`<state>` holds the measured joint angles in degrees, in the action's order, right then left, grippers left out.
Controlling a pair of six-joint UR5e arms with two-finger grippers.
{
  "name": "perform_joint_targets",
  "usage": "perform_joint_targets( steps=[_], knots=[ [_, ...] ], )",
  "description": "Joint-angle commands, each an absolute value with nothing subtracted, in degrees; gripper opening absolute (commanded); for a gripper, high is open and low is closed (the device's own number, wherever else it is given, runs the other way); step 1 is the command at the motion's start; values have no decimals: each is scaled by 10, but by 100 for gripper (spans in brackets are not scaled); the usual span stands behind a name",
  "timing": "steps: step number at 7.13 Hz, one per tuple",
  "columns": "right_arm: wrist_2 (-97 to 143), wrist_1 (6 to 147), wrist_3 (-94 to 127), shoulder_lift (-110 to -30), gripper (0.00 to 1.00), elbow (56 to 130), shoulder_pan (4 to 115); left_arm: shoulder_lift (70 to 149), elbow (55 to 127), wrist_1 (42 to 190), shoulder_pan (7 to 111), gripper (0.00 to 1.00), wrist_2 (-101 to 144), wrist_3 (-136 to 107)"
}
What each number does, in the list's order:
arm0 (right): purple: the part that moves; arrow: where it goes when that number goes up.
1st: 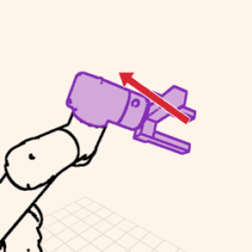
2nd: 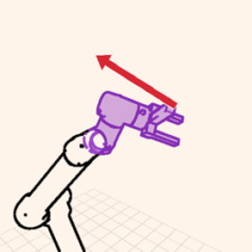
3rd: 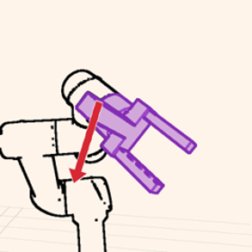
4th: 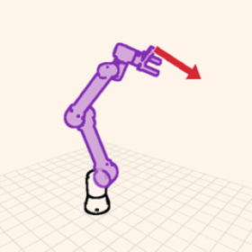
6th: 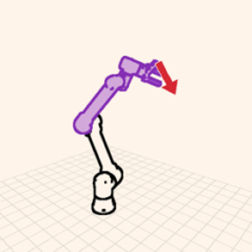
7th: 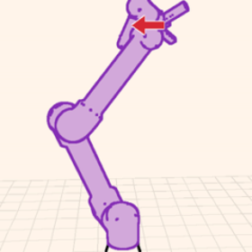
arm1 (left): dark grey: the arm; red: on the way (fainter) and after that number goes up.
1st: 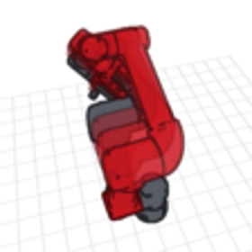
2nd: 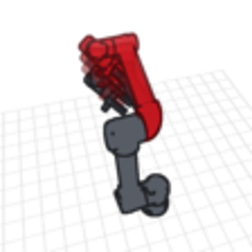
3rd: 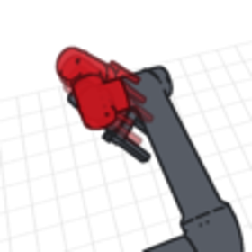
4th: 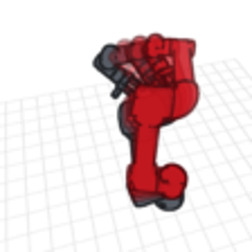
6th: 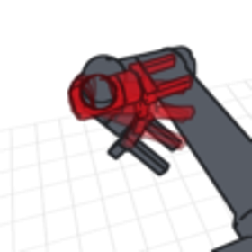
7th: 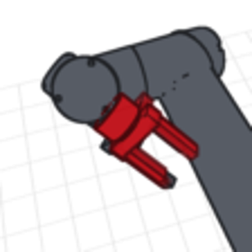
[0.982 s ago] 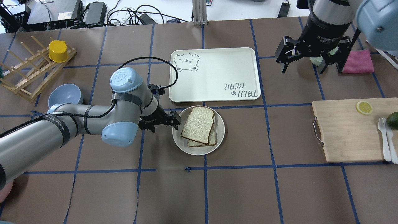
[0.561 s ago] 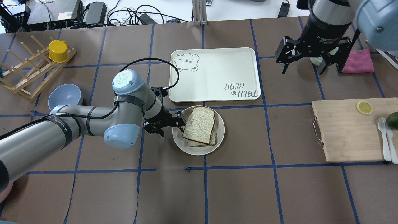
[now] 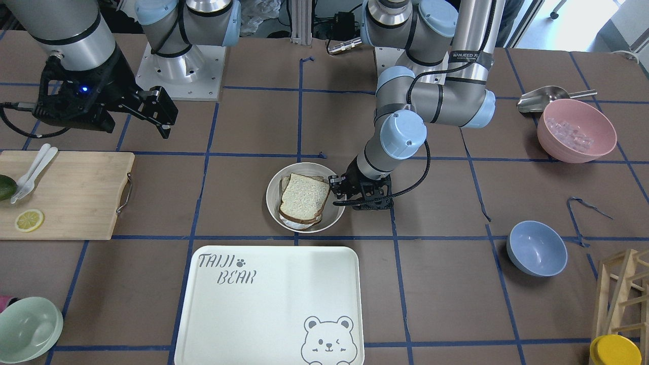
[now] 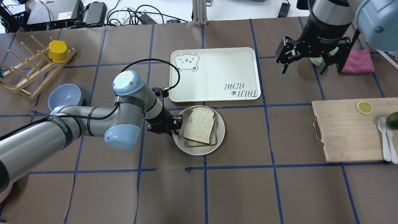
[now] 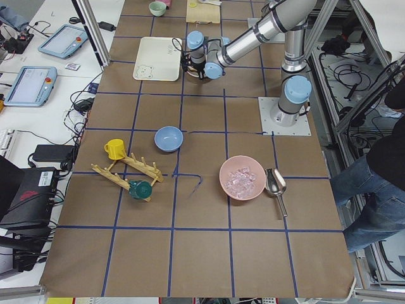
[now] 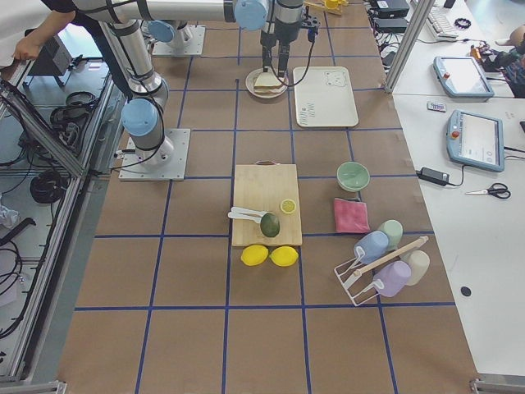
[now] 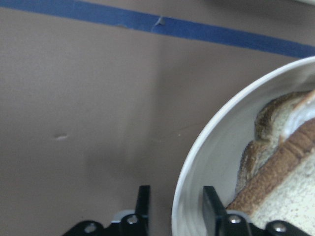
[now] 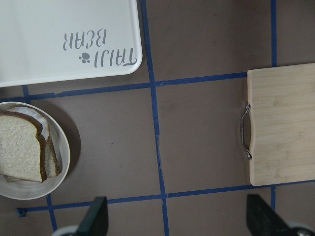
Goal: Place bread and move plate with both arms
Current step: 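Close the left gripper on the white plate's rim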
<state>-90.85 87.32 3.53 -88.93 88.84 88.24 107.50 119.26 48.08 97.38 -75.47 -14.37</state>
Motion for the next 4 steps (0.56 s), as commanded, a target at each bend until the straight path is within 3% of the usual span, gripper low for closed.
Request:
perform_joint_targets(
  steps=[1, 2, 4],
  knots=[
    [-909, 873, 35, -889, 100, 889, 882, 1075, 1193, 481, 974, 17, -755, -134],
    [-908, 873, 35, -889, 100, 889, 882, 1067, 1187, 480, 973, 5, -755, -133],
    [-909, 873, 34, -889, 100, 889, 882, 1063, 1186, 479, 973, 0, -753, -132]
  ],
)
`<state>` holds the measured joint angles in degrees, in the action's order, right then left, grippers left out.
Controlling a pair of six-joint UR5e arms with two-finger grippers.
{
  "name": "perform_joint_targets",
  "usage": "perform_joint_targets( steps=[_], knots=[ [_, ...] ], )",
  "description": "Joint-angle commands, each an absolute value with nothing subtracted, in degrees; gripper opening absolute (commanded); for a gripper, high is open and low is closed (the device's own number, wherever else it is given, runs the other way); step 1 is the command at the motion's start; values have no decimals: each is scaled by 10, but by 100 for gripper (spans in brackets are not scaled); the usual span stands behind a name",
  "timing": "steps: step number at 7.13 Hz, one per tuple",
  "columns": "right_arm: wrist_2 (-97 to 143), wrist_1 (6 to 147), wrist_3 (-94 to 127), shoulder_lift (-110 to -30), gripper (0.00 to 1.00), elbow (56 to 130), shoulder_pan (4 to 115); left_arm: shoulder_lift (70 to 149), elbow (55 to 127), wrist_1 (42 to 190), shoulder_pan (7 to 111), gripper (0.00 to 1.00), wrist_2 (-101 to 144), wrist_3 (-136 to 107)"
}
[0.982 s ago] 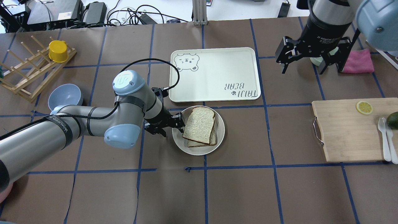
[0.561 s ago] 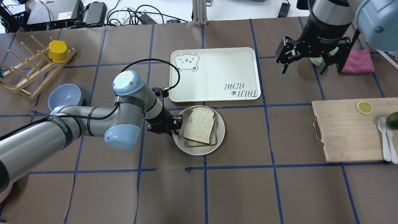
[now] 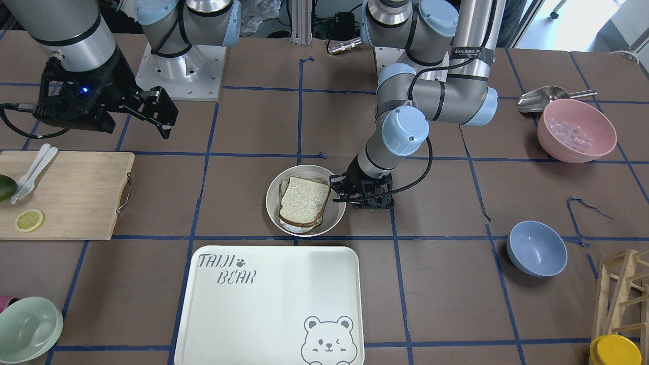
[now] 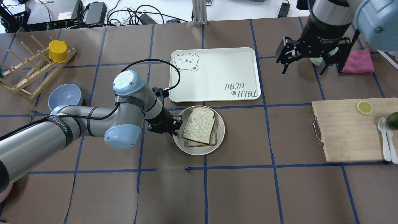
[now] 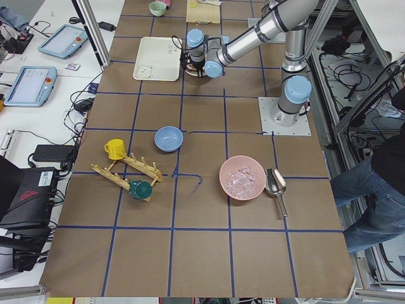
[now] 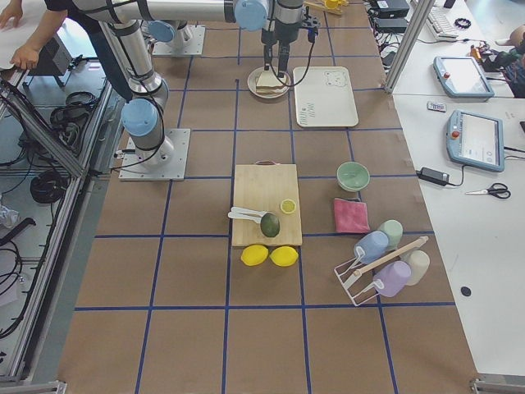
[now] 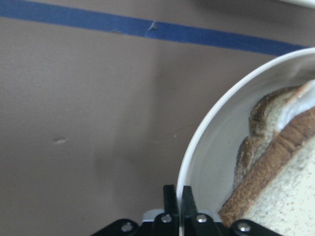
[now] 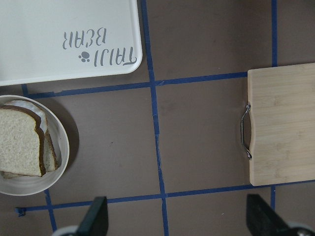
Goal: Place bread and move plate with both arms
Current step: 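Close the left gripper on the white plate's rim, then slide the plate with the left gripper onto the bear tray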
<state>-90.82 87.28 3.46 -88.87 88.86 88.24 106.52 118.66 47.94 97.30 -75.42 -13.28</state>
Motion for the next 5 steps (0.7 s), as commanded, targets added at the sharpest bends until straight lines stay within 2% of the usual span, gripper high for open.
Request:
perform_joint_targets(
  steps=[1, 5],
  knots=[
    [-909, 874, 34, -889, 100, 889, 882, 1059, 1184, 477, 972, 0, -753, -133],
    [-909, 874, 34, -889, 100, 889, 882, 1040, 1155, 486, 968, 0, -744, -127]
  ],
)
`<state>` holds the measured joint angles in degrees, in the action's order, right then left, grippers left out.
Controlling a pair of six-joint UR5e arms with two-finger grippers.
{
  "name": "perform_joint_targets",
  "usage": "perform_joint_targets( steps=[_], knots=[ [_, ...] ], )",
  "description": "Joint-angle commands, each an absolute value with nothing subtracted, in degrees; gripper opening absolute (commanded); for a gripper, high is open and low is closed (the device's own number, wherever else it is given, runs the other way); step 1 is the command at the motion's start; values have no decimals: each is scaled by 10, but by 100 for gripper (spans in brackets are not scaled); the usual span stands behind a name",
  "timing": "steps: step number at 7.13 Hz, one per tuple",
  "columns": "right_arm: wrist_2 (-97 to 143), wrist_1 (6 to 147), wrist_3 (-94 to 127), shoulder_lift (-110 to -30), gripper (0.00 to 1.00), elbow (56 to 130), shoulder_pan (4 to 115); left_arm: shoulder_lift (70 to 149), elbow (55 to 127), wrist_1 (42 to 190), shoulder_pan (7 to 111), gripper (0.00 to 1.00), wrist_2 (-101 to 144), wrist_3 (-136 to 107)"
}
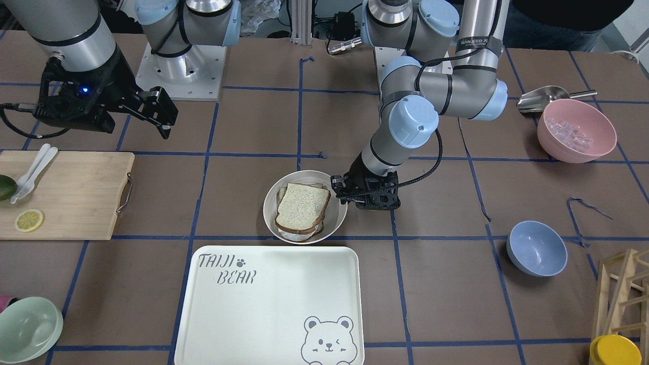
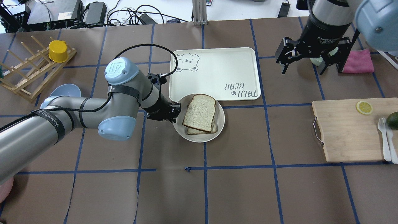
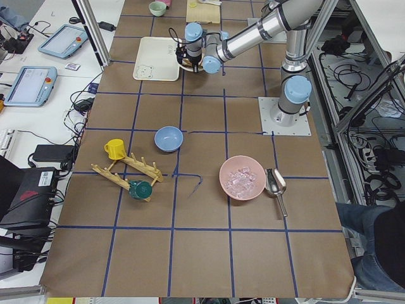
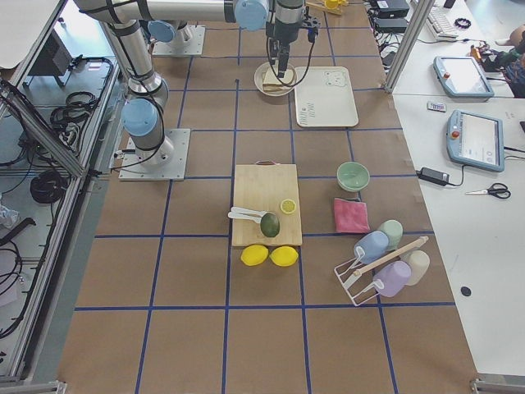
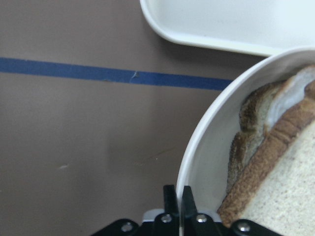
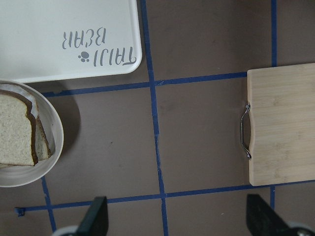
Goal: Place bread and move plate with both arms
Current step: 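Slide the plate with the left gripper onto the bear tray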
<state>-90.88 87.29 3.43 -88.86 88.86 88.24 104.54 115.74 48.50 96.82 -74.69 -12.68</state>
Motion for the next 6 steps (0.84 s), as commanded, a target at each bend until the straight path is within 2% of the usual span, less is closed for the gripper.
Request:
perform_joint_targets(
  steps=[1, 3, 6],
  knots=[
    [-910, 873, 34, -889, 100, 889, 882, 1039, 1143, 487, 965, 0, -729, -127],
    [-910, 873, 33, -889, 100, 889, 882, 1069, 1053, 516, 966, 0, -734, -137],
    [-911, 873, 34, -889, 100, 889, 882, 1194, 898, 534, 966, 0, -728, -139]
  ],
)
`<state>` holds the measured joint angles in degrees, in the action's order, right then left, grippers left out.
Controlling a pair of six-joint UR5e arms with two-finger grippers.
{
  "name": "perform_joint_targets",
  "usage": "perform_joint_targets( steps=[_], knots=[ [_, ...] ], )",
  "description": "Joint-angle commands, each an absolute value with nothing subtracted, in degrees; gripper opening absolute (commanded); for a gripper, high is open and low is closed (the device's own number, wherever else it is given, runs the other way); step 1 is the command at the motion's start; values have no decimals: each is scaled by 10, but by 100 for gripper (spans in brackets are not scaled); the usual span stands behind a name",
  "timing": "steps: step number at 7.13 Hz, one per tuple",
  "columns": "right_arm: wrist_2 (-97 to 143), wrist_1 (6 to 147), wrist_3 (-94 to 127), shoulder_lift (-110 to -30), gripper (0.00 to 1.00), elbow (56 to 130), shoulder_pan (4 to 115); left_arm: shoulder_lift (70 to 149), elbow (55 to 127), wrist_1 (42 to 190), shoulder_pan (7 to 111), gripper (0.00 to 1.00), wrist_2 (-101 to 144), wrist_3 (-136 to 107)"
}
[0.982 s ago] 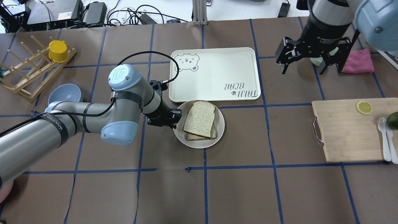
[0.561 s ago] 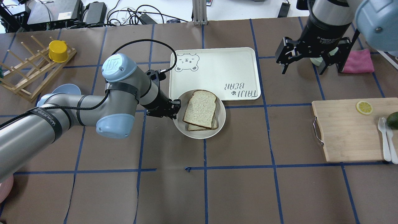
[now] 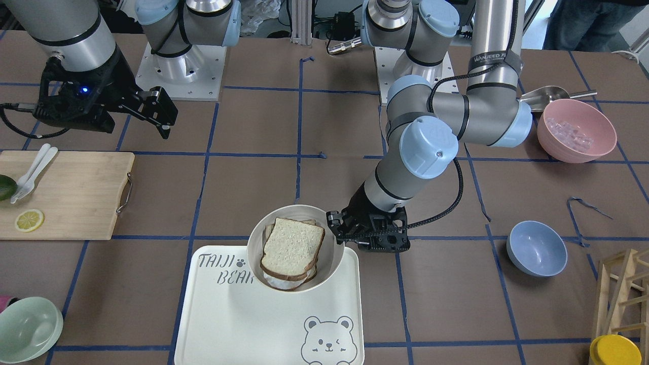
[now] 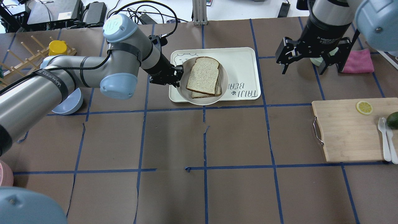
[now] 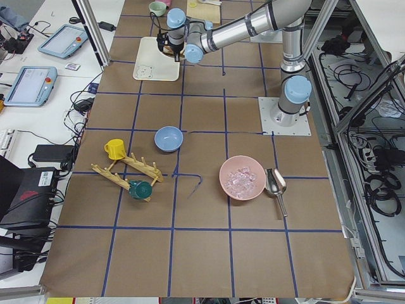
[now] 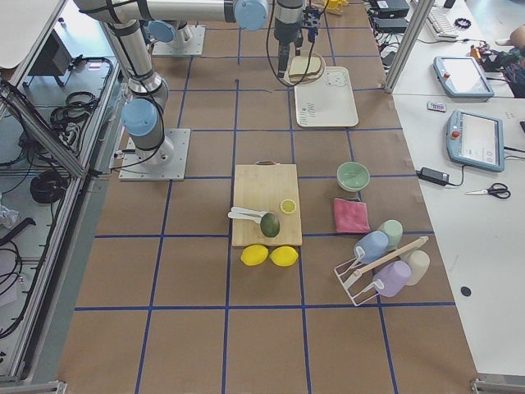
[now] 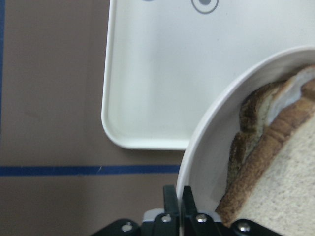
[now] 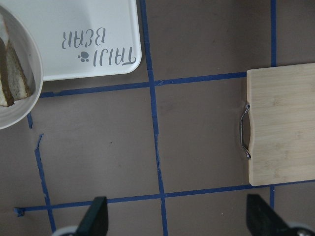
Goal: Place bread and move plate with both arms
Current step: 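Slide the plate with the left gripper onto the bear tray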
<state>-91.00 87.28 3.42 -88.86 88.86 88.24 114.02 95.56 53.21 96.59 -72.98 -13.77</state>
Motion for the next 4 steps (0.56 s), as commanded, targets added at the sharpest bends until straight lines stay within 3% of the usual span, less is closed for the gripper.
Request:
perform_joint_targets(
  steps=[1, 4],
  knots=[
    [-911, 873, 34, -889, 100, 889, 882, 1234, 859, 534, 966, 0, -726, -148],
    [-911, 873, 33, -889, 100, 889, 882, 1295, 810, 528, 966, 0, -725, -162]
  ],
)
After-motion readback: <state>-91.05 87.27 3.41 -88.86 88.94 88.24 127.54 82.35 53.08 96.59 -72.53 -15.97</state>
